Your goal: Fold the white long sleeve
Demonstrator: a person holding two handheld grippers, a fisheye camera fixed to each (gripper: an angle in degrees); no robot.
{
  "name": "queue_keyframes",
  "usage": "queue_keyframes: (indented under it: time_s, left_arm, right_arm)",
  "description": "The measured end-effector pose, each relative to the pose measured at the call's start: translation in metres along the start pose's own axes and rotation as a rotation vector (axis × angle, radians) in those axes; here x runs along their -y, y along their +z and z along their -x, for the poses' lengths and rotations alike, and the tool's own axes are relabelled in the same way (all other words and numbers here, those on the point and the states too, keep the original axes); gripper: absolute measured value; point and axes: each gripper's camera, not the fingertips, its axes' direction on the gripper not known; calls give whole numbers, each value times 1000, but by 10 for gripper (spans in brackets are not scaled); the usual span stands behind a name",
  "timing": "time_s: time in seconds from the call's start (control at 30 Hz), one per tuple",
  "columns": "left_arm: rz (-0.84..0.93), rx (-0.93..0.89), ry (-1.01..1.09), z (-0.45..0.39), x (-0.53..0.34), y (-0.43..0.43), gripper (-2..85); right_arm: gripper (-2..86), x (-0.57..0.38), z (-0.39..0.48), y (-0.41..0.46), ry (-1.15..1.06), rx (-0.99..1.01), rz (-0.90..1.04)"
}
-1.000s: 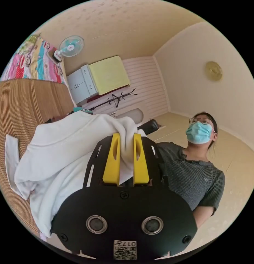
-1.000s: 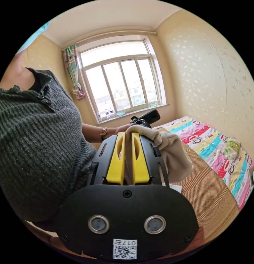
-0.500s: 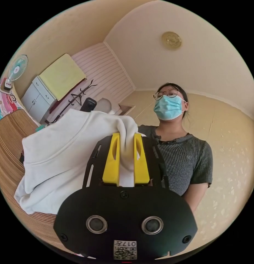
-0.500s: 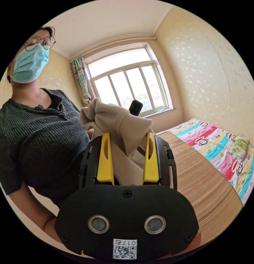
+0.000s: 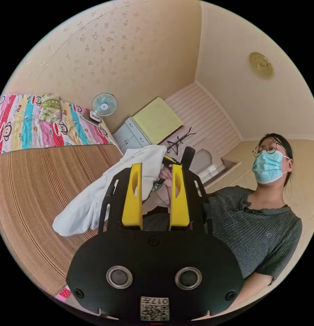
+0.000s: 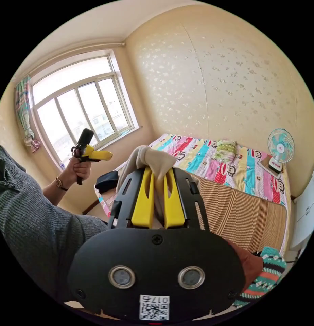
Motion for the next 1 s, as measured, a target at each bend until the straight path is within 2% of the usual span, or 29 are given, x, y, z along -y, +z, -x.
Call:
queue_keyframes:
  time_s: [0.13,0.3,0.37,0.47,0.57,0.67,0.73,0.83,1.0]
  left_arm:
    - [97,162,59,-32,6,75,163]
    - [187,375,82,-61,6,179,176]
    - [168,479,47,-65,5,198,163]
    - [101,575,18,-71,4,217,84]
    - [-28,464,135,-91,3,209,14]
    - [-184,266,276,-118,9,182,-1]
    - [-221,161,306,-128,20,173,-4]
    - [-297,78,393,-156,35,165,-5]
    - [-377,-19,514,-216,59,166,-5]
  right_arm:
    - [16,48,59,12,-106,-103,63]
    - [23,98,112,13,-127,-183,116]
    - [28,112,134,11,-163,-212,125]
    - [41,133,153,-7,-157,-176,107]
    - [57,152,150,-43,-130,-170,46]
    - [75,162,140,-91,-165,-40,-37]
    - [81,161,132,-132,-201,199,-165]
    - [61,149,128,-165,-210,427,-275]
    - [63,138,128,-182,-123,485,-271]
